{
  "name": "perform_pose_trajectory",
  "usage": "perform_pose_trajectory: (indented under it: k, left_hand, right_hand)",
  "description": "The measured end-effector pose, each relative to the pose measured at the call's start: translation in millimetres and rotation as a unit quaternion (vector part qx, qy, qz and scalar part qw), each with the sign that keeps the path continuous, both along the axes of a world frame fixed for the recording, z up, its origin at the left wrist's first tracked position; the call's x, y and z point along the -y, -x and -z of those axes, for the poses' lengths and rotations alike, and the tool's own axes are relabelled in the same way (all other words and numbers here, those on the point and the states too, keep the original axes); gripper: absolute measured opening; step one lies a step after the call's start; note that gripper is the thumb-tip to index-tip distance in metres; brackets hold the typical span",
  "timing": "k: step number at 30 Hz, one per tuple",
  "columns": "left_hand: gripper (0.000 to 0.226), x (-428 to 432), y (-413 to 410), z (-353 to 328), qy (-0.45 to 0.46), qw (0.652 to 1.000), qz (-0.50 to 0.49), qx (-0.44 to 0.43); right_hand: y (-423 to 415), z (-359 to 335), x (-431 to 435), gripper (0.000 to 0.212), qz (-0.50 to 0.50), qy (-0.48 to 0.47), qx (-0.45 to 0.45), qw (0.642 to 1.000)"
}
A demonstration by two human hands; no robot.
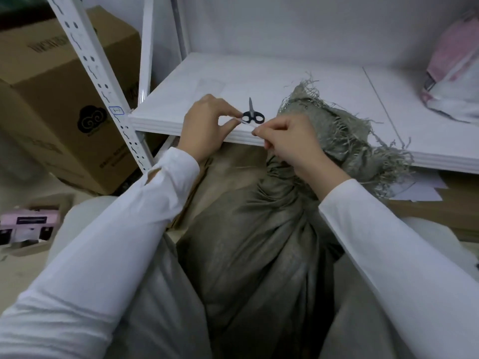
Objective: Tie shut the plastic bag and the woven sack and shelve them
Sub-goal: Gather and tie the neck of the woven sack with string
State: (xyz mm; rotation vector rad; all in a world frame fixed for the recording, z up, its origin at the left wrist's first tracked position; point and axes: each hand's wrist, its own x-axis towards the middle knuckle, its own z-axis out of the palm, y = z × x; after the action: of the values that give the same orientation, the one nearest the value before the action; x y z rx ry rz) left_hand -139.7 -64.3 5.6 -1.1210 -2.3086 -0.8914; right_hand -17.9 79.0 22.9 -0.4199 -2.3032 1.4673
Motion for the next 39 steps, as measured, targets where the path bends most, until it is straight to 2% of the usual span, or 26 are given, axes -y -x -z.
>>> perform_pose_trajectory:
  k: [5,7,11,15,17,19,21,23,26,28,32,39]
  left_hand:
    - [0.031,-8,-43,-5,0.009,0.996,0.061,0.066]
    - [0.032,-13,-56,-2,0.032,0.993,0.098,0.063]
    - [0.024,-34,-81,6,0.079,0.985,0.149,0.043]
    - [0.030,-50,-86,13,0.060,0.987,0.129,0.075]
    - [0.029,-58,-88,19,0.012,0.987,0.091,0.136]
    - [0.038,-67,-88,28,-0.032,0.975,0.035,0.217]
    - [0.058,-72,-83,39,-0.016,0.955,-0.033,0.295]
    - [0.069,-72,-80,45,0.003,0.905,-0.043,0.423]
    - [0.050,-70,-79,55,0.018,0.828,0.033,0.559]
    - [0.041,-71,-83,60,0.012,0.814,0.059,0.578]
    - [0.038,-75,-86,66,0.007,0.849,0.054,0.525]
    - [0.059,-80,-88,76,0.031,0.901,-0.019,0.431]
  right_hand:
    - [-35,19,-35,0.016,0.078,-0.042,-0.029,0.996]
    - [-47,27,-50,0.012,0.106,-0.046,-0.024,0.993]
    - [-68,29,-67,0.007,0.062,-0.120,0.009,0.991]
    - [-83,27,-76,0.012,0.013,-0.226,0.040,0.973]
    - [-89,33,-83,0.016,0.024,-0.257,0.063,0.964]
    - [-97,41,-87,0.022,0.045,-0.243,0.076,0.966]
    - [-105,49,-89,0.027,0.054,-0.165,0.085,0.981]
    - [-113,56,-88,0.030,0.060,-0.074,0.094,0.991]
    - [-124,57,-88,0.030,0.059,-0.002,0.095,0.994]
    - [-132,52,-89,0.030,0.035,-0.004,0.097,0.995]
    - [-149,43,-95,0.023,-0.025,-0.035,0.129,0.991]
    - [-154,54,-99,0.022,-0.028,-0.130,0.222,0.966]
